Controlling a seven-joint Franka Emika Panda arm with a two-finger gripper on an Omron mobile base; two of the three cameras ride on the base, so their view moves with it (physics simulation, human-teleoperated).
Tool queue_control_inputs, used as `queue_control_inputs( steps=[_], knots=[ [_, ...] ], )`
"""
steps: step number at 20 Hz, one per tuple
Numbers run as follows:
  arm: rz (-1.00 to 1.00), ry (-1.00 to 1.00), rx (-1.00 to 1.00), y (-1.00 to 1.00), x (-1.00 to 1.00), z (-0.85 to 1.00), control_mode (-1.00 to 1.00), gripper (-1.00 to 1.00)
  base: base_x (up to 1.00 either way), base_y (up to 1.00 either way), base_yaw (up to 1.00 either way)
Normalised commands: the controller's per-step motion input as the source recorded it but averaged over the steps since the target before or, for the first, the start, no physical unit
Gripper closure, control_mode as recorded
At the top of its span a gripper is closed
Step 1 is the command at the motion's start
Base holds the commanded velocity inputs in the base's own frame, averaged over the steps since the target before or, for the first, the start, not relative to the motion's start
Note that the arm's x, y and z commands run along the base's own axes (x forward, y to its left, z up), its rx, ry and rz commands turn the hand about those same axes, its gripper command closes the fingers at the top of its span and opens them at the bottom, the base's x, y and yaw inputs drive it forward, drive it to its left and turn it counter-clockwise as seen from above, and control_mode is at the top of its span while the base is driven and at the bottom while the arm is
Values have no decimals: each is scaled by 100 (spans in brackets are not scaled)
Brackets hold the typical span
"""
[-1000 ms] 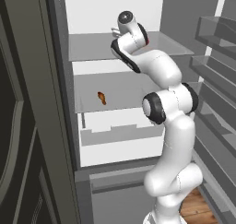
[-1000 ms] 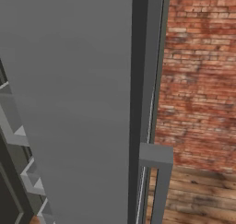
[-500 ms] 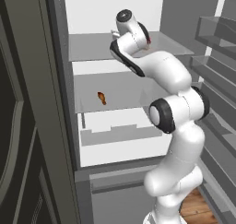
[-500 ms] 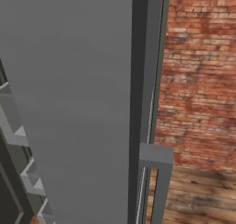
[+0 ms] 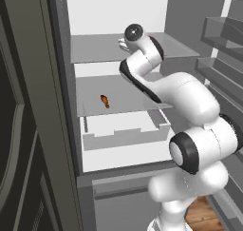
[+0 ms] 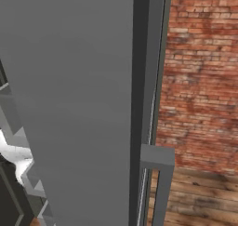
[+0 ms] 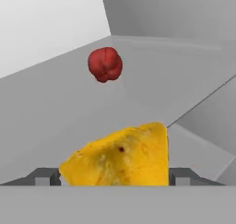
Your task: Take the cheese, chicken drumstick, and bell pepper from the fridge and place them on the plate on the dining counter to create an appetizer plate.
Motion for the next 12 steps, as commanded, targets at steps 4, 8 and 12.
queue_control_inputs(
  steps=[4,8,12],
  knots=[
    [0,-1,0,1,-100,0,-100,100,0,0,0],
    [0,0,0,5,-91,0,-100,100,0,0,0],
    [0,0,0,5,-65,0,100,100,-25,1,0]
  ],
)
